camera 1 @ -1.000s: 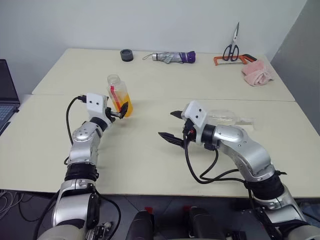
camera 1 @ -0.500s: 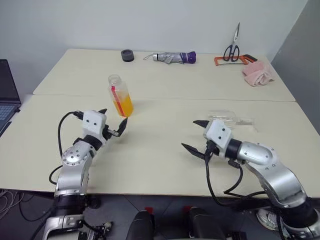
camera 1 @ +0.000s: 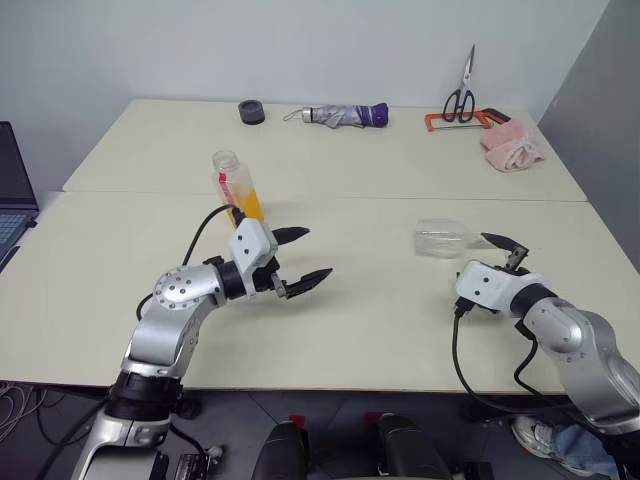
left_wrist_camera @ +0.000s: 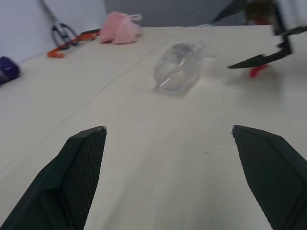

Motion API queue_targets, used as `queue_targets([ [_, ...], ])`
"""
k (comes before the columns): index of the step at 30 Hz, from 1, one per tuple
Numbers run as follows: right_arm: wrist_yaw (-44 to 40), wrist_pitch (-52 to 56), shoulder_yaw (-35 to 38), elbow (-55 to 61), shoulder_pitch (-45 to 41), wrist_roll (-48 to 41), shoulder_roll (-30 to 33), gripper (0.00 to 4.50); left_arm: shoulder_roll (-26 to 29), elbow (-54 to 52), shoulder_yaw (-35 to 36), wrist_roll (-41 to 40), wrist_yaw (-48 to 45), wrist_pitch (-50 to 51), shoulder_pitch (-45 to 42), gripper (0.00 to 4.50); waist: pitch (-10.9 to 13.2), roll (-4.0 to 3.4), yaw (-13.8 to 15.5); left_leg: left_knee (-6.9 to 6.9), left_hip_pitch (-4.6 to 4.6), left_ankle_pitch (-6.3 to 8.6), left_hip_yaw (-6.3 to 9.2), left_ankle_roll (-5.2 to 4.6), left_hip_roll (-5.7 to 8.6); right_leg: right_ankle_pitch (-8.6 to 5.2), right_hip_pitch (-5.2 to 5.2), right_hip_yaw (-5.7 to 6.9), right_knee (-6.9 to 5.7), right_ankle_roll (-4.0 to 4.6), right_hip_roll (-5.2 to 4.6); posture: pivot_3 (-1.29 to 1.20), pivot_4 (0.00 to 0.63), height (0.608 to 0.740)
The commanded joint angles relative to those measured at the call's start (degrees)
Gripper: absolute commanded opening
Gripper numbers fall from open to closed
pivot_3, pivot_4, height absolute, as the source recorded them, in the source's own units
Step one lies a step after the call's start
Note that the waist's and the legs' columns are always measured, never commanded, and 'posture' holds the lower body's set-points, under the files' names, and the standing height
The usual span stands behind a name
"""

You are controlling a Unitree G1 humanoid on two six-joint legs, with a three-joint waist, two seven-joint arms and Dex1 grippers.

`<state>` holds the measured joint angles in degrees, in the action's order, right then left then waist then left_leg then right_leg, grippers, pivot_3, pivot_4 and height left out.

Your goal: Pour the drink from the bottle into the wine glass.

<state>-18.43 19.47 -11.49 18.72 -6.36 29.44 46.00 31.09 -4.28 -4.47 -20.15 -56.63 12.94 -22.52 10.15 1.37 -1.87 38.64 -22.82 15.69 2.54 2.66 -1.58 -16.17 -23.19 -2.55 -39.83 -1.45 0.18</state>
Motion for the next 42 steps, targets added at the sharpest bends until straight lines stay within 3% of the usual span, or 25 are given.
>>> queue_targets([
  [1, 4.45, -2.16, -0.6, -5.4, -3.61, 5.56, -1.33, 4.5, 0.13, 0.31, -2.32, -1.42, -5.37, 0.35, -2.32, 4.49, 0.0, 0.0, -0.04, 0.0, 0.01, 0.0, -0.03, 0.0, -0.01, 0.01, 0.0, -0.03, 0.0, 0.02, 0.0, 0.0, 0.15, 0.74],
  [15, 12.22, -10.69, -2.76, -27.23, -12.71, 12.26, -4.13, 4.5, -1.69, 3.3, -4.63, -0.6, -10.12, 0.94, -6.59, 4.49, 0.01, 0.0, 0.0, -0.01, -0.02, 0.0, -0.04, -0.01, 0.0, 0.03, -0.02, -0.05, 0.02, 0.09, 0.0, 0.0, 0.15, 0.74],
  [19, 14.32, -12.45, -3.53, -31.27, -14.75, 13.08, -5.28, 3.56, -1.82, 3.67, -4.44, -0.39, -9.85, 0.84, -6.34, 4.5, 0.01, 0.0, 0.03, 0.0, -0.03, 0.0, -0.04, -0.01, 0.0, 0.03, -0.02, -0.06, 0.01, 0.09, -0.01, 0.0, 0.15, 0.74],
  [28, 18.4, -16.02, -5.55, -40.98, -20.5, 14.79, -7.54, 0.26, -1.92, 4.11, -3.95, 0.17, -8.97, 0.63, -5.56, 4.5, 0.0, 0.02, -0.14, 0.01, 0.01, 0.0, -0.08, -0.01, -0.01, 0.04, -0.02, -0.11, -0.02, 0.09, 0.0, 0.0, 0.15, 0.74],
  [32, 19.4, -16.77, -4.39, -39.68, -20.13, 14.13, -7.71, 0.13, -1.49, 3.85, -2.78, -0.09, -7.46, 1.31, -4.43, 4.5, 0.0, 0.01, -0.12, 0.04, 0.01, 0.0, -0.08, -0.01, -0.02, 0.04, -0.01, -0.11, -0.04, 0.09, 0.0, 0.0, 0.15, 0.74],
  [35, 19.47, -16.95, -0.55, -30.58, -19.01, 10.15, -9.67, 0.13, -0.62, 3.15, 0.16, -1.17, -4.59, 3.5, -2.15, 4.5, 0.01, 0.0, -0.35, 0.03, 0.0, 0.0, -0.08, -0.01, -0.02, 0.03, -0.04, -0.14, -0.06, 0.09, 0.0, 0.0, 0.15, 0.74],
  [38, 17.71, -19.1, 1.56, -24.6, -18.84, 2.5, -15.65, 0.13, 0.47, 1.41, 3.23, -2.63, -2.36, 6.29, 0.58, 4.5, 0.01, -0.02, -1.01, -0.03, 0.0, 0.0, -0.03, -0.01, -0.08, 0.01, -0.09, -0.13, -0.1, 0.14, 0.03, 0.0, 0.15, 0.74],
  [42, 14.1, -21.51, 2.76, -24.88, -20.39, -9.39, -26.23, 0.13, 1.71, -1.17, 6.36, -4.13, 0.1, 9.29, 3.11, 4.5, 0.02, -0.01, -1.07, -0.1, 0.01, 0.0, 0.11, -0.01, -0.11, 0.0, -0.07, -0.02, -0.11, 0.16, 0.05, 0.0, 0.15, 0.74],
])
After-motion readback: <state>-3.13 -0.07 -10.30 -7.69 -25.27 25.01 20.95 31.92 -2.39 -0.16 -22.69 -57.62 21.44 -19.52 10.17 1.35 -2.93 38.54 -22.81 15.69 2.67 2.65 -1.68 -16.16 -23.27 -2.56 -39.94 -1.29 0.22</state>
